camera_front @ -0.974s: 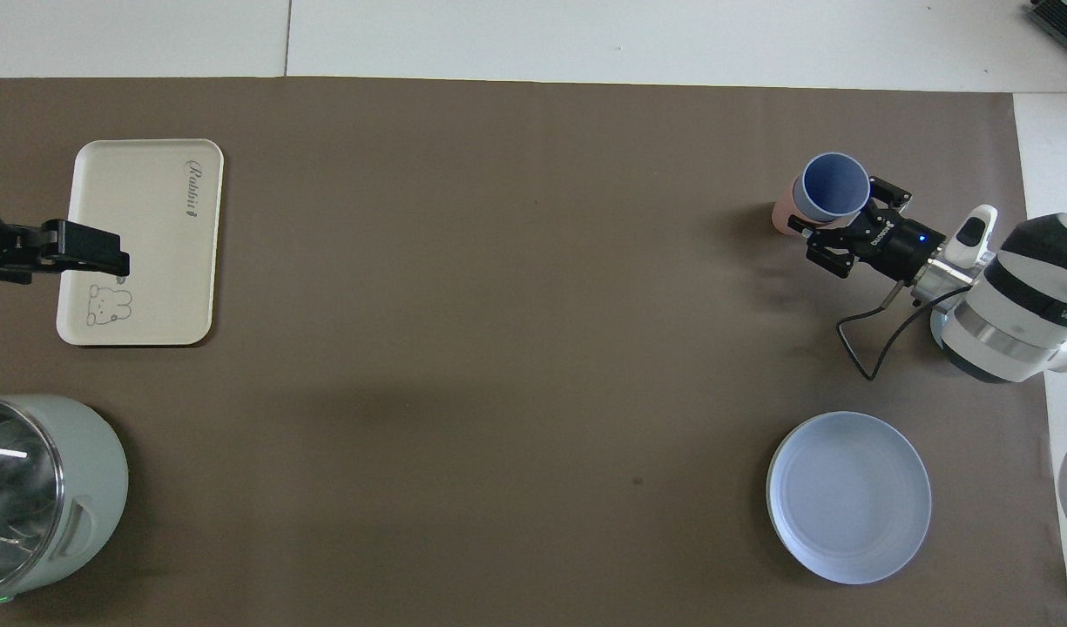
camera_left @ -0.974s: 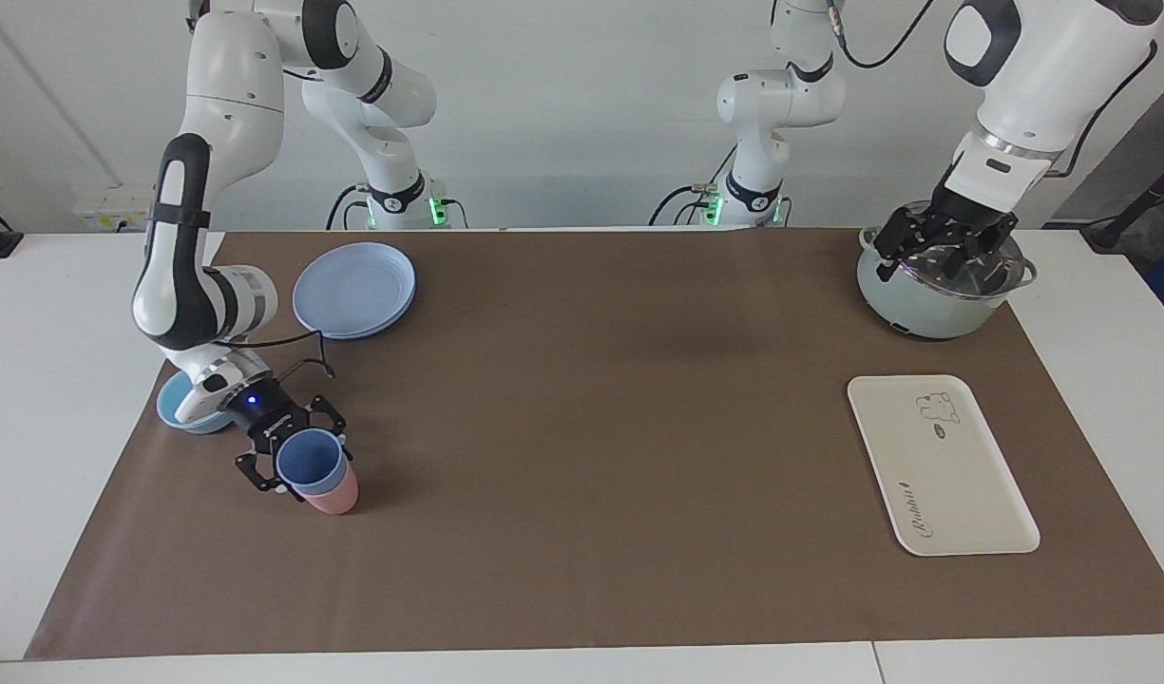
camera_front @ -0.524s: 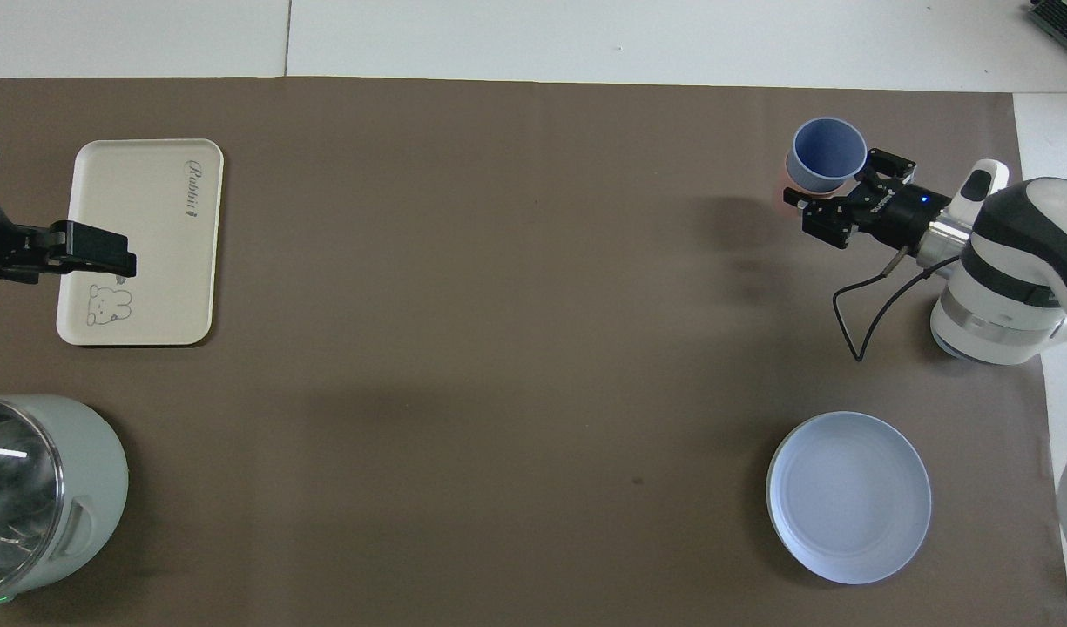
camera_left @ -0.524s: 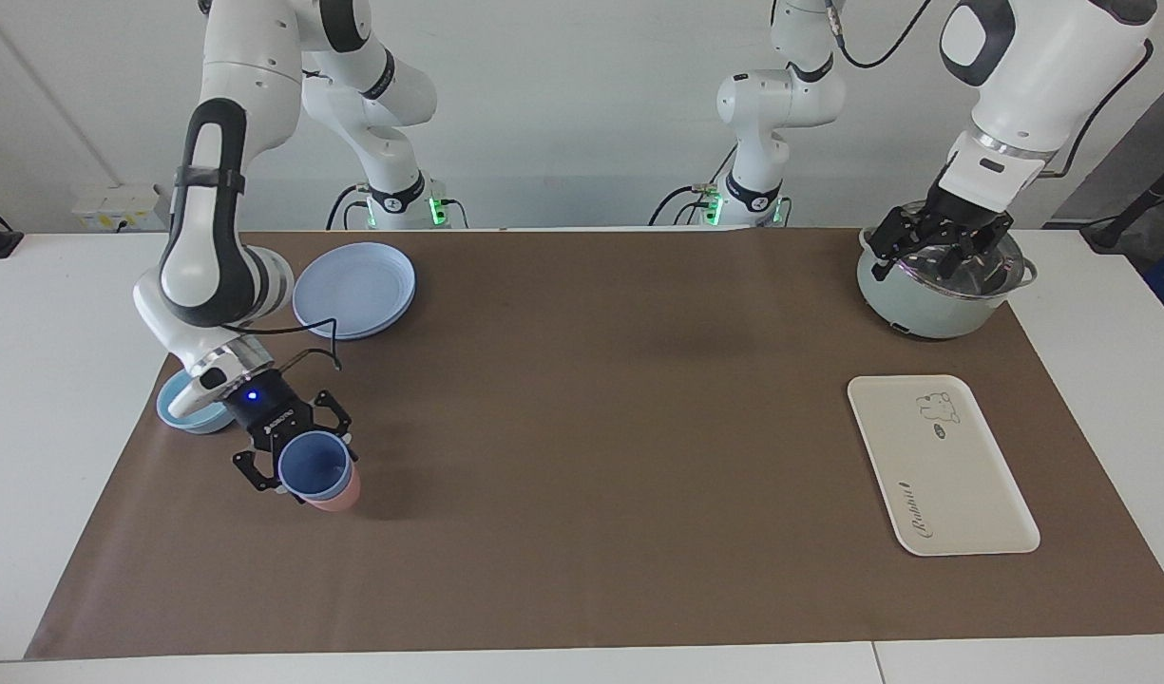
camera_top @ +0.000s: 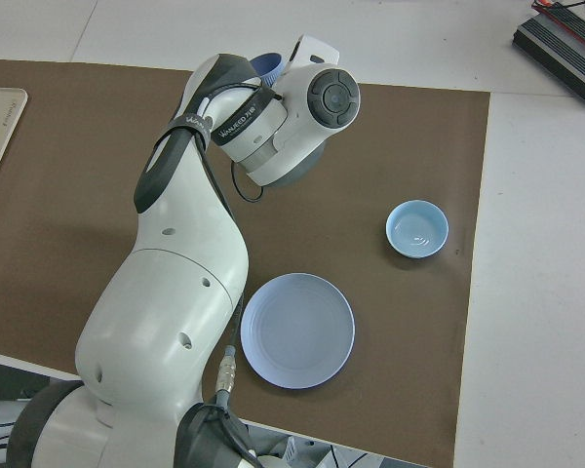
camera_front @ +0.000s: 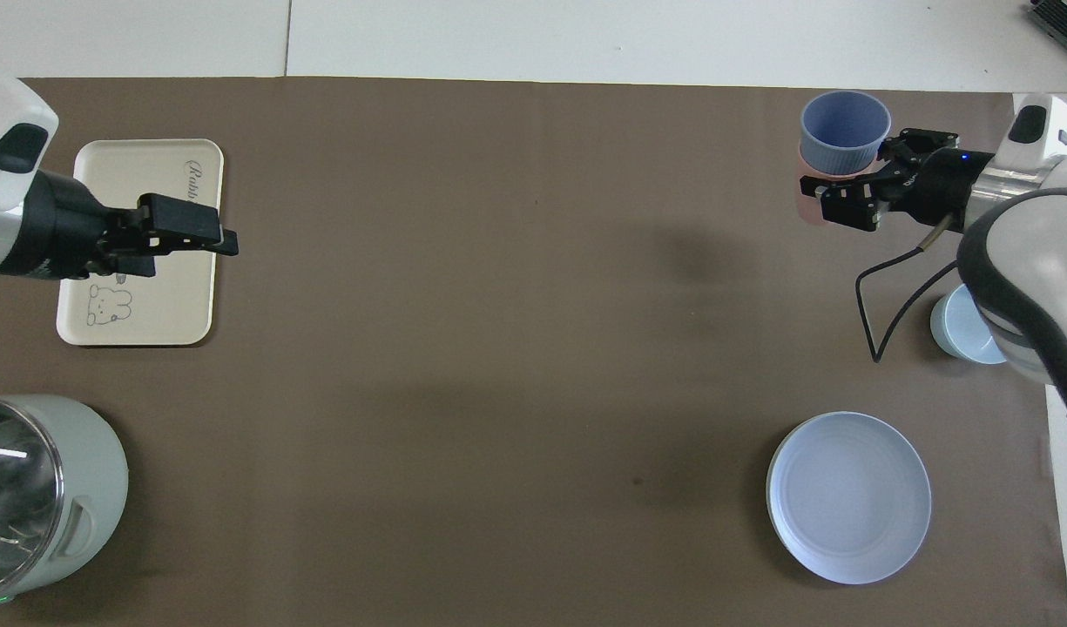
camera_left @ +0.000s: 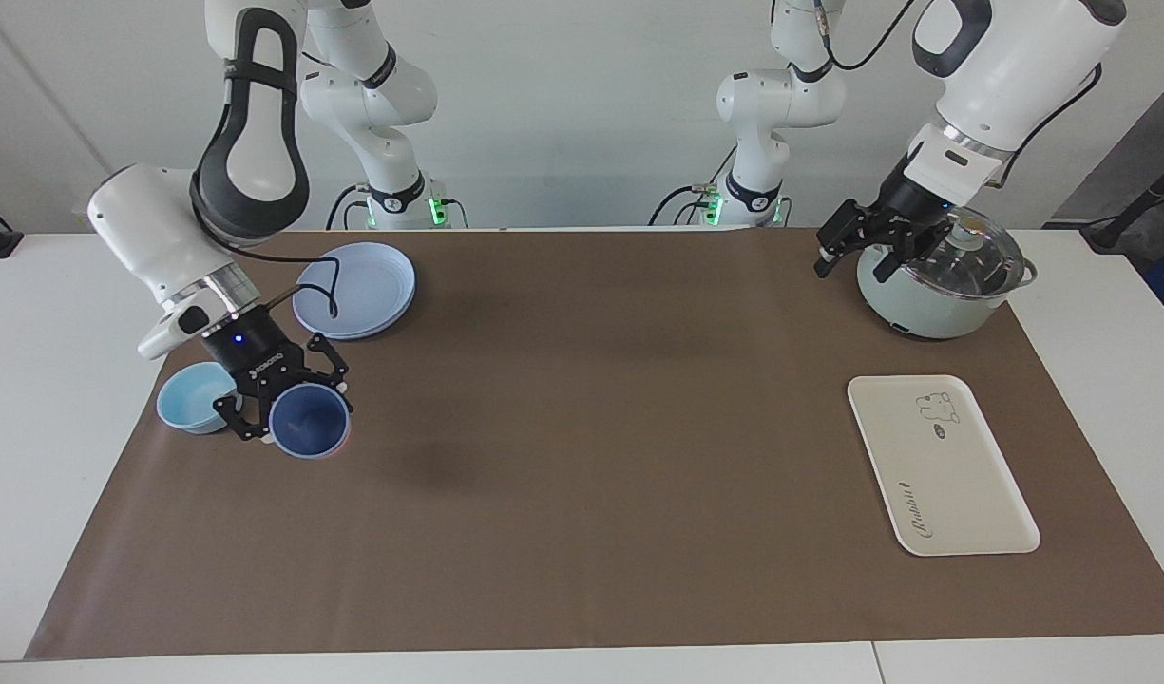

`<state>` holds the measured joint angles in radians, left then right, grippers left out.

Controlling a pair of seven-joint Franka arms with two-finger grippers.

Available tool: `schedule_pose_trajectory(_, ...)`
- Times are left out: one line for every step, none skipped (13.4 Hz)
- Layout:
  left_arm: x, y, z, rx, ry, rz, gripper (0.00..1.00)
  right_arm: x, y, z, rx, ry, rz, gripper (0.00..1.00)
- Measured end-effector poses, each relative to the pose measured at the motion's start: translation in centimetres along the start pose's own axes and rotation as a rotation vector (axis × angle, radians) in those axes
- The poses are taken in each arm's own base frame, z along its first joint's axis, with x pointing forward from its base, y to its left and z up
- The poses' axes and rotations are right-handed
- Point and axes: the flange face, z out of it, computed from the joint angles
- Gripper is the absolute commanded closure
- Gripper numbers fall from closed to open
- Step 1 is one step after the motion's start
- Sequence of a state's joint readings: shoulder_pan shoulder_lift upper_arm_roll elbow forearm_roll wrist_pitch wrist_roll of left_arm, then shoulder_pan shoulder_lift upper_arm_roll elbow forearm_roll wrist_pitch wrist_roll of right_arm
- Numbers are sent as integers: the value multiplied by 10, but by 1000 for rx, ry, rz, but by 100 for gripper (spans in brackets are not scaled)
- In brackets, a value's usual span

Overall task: Place cup on tray
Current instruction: 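Lift the cup with the right gripper while the left gripper reaches toward it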

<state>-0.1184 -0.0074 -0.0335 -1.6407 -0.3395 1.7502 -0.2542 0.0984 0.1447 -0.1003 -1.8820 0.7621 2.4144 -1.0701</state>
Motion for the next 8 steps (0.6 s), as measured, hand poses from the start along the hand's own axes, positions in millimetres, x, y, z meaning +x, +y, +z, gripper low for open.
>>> schedule_pose_trajectory(2, 21, 11, -43, -14, -74, 7, 13, -22, -1, -4, -38, 28, 100)
schedule_pose_trajectory(7, 46, 24, -74, -24, -155, 9, 25, -45, 0, -2, -77, 56, 100)
schedule_pose_trajectory(15, 74, 37, -97, -31, -232, 12, 34, -69, 3, 9, -119, 63, 100)
schedule_pose_trajectory(23, 101, 50, -119, -32, -299, 14, 41, -89, 6, 25, -166, 40, 100)
schedule_pose_trajectory(30, 127, 66, -149, -23, -363, 14, 45, -107, 12, 34, -219, -8, 100)
schedule_pose_trajectory(32, 151, 82, -177, -7, -408, 15, 48, -123, 18, 38, -259, -57, 100)
schedule_pose_trajectory(30, 176, 101, -209, 12, -440, 17, 51, -142, 25, 41, -289, -112, 100)
schedule_pose_trajectory(23, 198, 116, -234, 22, -459, 20, 55, -161, 32, 42, -310, -164, 100)
